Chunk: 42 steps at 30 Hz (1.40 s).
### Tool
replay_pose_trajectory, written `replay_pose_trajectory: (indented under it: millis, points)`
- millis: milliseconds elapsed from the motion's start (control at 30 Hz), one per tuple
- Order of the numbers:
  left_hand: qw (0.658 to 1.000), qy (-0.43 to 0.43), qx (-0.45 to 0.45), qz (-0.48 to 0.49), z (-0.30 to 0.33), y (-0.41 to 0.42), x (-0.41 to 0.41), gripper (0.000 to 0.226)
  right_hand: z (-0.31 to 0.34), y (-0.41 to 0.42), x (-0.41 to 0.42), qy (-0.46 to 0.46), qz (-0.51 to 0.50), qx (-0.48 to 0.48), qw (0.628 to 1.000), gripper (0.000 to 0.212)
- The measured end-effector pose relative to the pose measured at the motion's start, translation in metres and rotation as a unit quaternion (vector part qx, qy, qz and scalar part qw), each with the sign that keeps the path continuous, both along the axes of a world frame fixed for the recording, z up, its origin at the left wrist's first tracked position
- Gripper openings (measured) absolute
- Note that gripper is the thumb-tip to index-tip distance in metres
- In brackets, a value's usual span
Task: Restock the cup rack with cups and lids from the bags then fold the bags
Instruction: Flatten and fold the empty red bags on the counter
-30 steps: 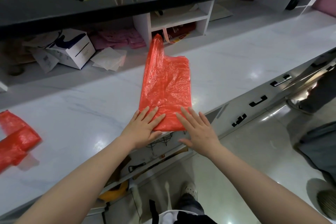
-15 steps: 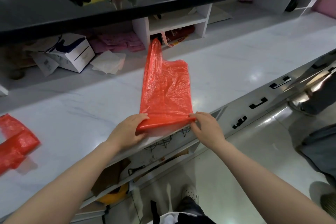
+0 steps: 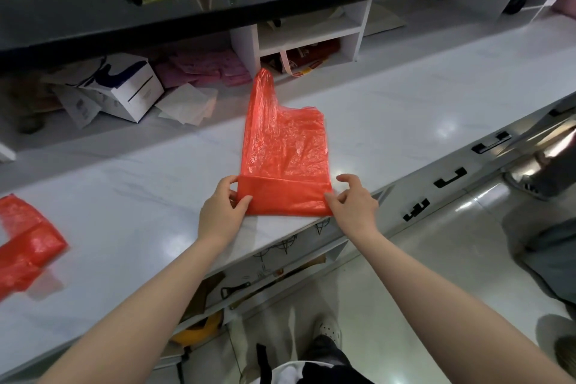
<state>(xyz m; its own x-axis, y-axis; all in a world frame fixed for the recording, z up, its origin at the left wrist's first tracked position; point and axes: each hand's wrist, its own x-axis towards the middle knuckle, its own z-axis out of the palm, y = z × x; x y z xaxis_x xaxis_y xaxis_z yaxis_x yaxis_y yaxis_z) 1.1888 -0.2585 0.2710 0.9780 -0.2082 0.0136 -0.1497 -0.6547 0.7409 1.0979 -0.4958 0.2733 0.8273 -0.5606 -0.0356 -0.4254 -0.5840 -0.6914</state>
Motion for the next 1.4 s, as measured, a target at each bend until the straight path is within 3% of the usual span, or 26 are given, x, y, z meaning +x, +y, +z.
replay_pose_trajectory:
  millis: [100, 167, 267, 333, 433, 500, 667, 800, 900, 1033, 1167, 1267, 1400]
  points:
    - [0.999, -0.042, 0.022, -0.017, -0.001, 0.0, -0.002, 0.056, -0.004, -0.002, 0.002, -0.004, 0.005, -0.006, 1.0, 0.029]
    - [0.991, -0.081, 0.09, -0.056, 0.0, 0.0, -0.003, 0.059, -0.007, -0.002, 0.004, -0.004, 0.011, -0.014, 1.0, 0.02]
    - [0.949, -0.192, 0.216, -0.125, 0.0, -0.002, -0.004, 0.051, -0.005, 0.001, 0.006, 0.017, 0.029, -0.063, 0.997, 0.021]
    - [0.915, -0.23, 0.279, -0.178, -0.002, -0.003, -0.001, 0.046, -0.007, 0.002, 0.003, 0.021, 0.065, -0.171, 0.983, 0.036]
    - [0.9, -0.163, 0.331, -0.233, -0.01, -0.001, 0.005, 0.054, -0.008, 0.003, -0.003, 0.033, 0.224, -0.292, 0.929, 0.065]
    - [0.899, -0.128, 0.343, -0.239, -0.014, 0.003, 0.008, 0.055, -0.012, 0.002, -0.003, 0.063, 0.331, -0.307, 0.89, 0.069]
    - [0.919, -0.084, 0.285, -0.261, -0.013, 0.008, 0.012, 0.05, -0.017, -0.007, 0.001, 0.143, 0.392, -0.319, 0.851, 0.086]
    - [0.912, -0.065, 0.282, -0.292, -0.008, 0.016, 0.012, 0.067, -0.016, -0.016, -0.004, 0.089, 0.379, -0.297, 0.872, 0.077]
    - [0.91, -0.067, 0.268, -0.308, -0.003, 0.02, 0.012, 0.086, -0.009, -0.022, -0.004, 0.02, 0.362, -0.192, 0.912, 0.065]
    - [0.938, -0.064, 0.197, -0.279, 0.0, 0.025, 0.014, 0.083, 0.0, -0.03, -0.003, -0.026, 0.339, -0.128, 0.932, 0.047]
    - [0.956, -0.053, 0.146, -0.249, 0.001, 0.027, 0.012, 0.082, 0.009, -0.028, 0.0, -0.016, 0.236, -0.013, 0.971, 0.028]
    - [0.969, -0.012, 0.092, -0.231, 0.007, 0.025, 0.014, 0.087, 0.011, -0.028, 0.011, -0.021, 0.18, 0.017, 0.983, 0.013]
    - [0.982, 0.003, 0.046, -0.183, 0.009, 0.021, 0.016, 0.048, 0.009, -0.025, 0.015, -0.041, 0.126, 0.043, 0.99, 0.028]
